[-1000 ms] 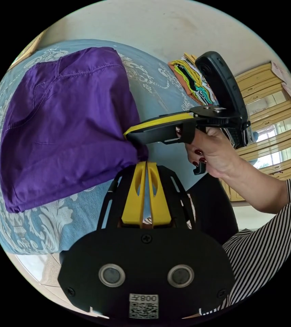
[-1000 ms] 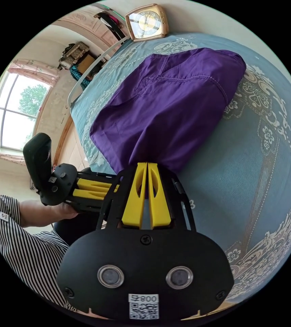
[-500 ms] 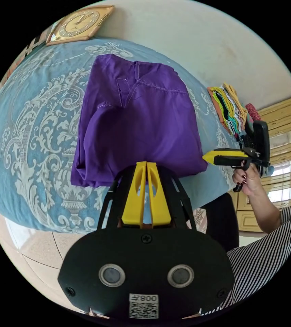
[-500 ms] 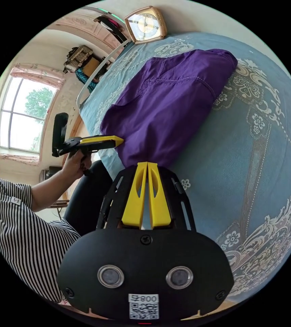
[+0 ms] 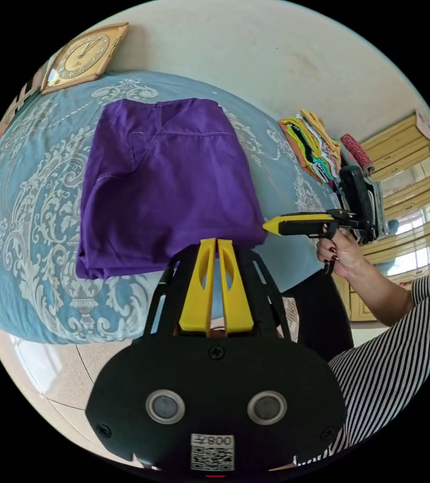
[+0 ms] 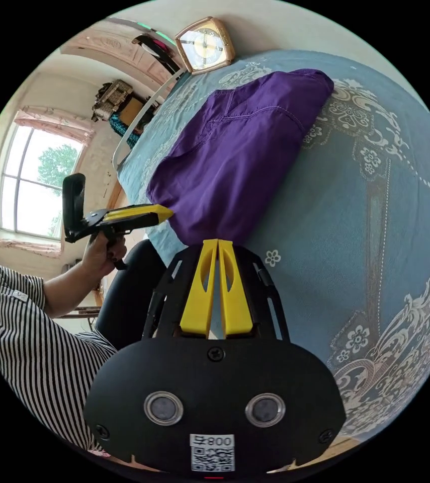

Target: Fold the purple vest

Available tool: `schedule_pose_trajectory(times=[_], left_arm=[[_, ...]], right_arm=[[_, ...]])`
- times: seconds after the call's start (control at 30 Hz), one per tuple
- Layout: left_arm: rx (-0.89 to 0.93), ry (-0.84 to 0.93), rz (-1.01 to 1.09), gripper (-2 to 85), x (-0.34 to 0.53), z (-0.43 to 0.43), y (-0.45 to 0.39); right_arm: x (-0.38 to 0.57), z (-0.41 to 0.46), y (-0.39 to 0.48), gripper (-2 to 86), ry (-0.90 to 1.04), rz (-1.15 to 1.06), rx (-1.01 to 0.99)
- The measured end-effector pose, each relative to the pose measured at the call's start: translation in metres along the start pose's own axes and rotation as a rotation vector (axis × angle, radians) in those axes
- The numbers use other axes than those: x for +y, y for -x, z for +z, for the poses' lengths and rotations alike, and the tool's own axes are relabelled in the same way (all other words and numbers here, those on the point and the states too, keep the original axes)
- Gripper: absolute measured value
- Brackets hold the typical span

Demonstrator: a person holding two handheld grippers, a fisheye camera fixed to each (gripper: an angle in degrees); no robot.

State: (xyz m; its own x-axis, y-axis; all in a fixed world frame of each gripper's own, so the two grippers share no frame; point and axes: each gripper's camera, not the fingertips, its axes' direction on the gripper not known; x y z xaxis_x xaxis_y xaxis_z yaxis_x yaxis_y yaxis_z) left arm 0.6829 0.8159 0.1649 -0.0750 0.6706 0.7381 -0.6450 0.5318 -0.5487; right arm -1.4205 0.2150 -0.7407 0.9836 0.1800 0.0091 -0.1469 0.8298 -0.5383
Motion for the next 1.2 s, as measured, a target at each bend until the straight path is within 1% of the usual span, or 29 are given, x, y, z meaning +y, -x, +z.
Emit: schedule_pose_trajectory(times=[0.1,0.13,0.23,0.33,0.43,0.6,0.73,0.9,1.0,1.07,1.1,1.17,1.2], left_arm=[[0.030,0.011,0.112,5.1,0.003,0.011,-0.030],[-0.001,0.016,0.148,5.9,0.002,0.018,-0.039],[-0.079,0.057,0.207,6.2,0.000,0.037,-0.049],[-0.125,0.116,0.185,3.8,0.002,0.056,-0.039],[-0.082,0.107,0.152,1.8,0.009,0.055,-0.023],[-0.049,0.084,0.142,0.9,0.026,0.054,-0.002],[0.002,0.051,0.114,1.0,0.042,0.051,0.020],[0.107,-0.012,-0.006,1.5,0.068,0.037,0.067],[0.218,-0.074,-0.136,2.8,0.095,0.024,0.111],[0.352,-0.142,-0.271,5.1,0.123,0.017,0.154],[0.383,-0.160,-0.307,5.9,0.131,0.016,0.165],[0.466,-0.220,-0.462,8.4,0.164,0.015,0.206],[0.484,-0.232,-0.503,8.9,0.172,0.016,0.216]], right_arm=[[0.016,-0.012,-0.032,2.1,-0.093,0.098,-0.165],[0.021,-0.013,-0.046,3.0,-0.113,0.143,-0.223],[0.027,-0.006,-0.073,5.8,-0.119,0.229,-0.304],[0.028,0.003,-0.088,7.8,-0.117,0.273,-0.372],[0.027,0.013,-0.098,8.8,-0.112,0.295,-0.438],[0.022,0.029,-0.104,9.3,-0.102,0.318,-0.484],[0.016,0.039,-0.107,7.9,-0.094,0.329,-0.493],[0.013,0.037,-0.108,4.7,-0.074,0.341,-0.495],[0.015,0.028,-0.105,3.4,-0.091,0.328,-0.506],[0.015,0.021,-0.102,2.8,-0.106,0.315,-0.520],[0.015,0.016,-0.099,2.5,-0.119,0.305,-0.533],[0.013,0.009,-0.095,2.1,-0.141,0.289,-0.554],[0.011,0.005,-0.093,1.9,-0.148,0.277,-0.562]])
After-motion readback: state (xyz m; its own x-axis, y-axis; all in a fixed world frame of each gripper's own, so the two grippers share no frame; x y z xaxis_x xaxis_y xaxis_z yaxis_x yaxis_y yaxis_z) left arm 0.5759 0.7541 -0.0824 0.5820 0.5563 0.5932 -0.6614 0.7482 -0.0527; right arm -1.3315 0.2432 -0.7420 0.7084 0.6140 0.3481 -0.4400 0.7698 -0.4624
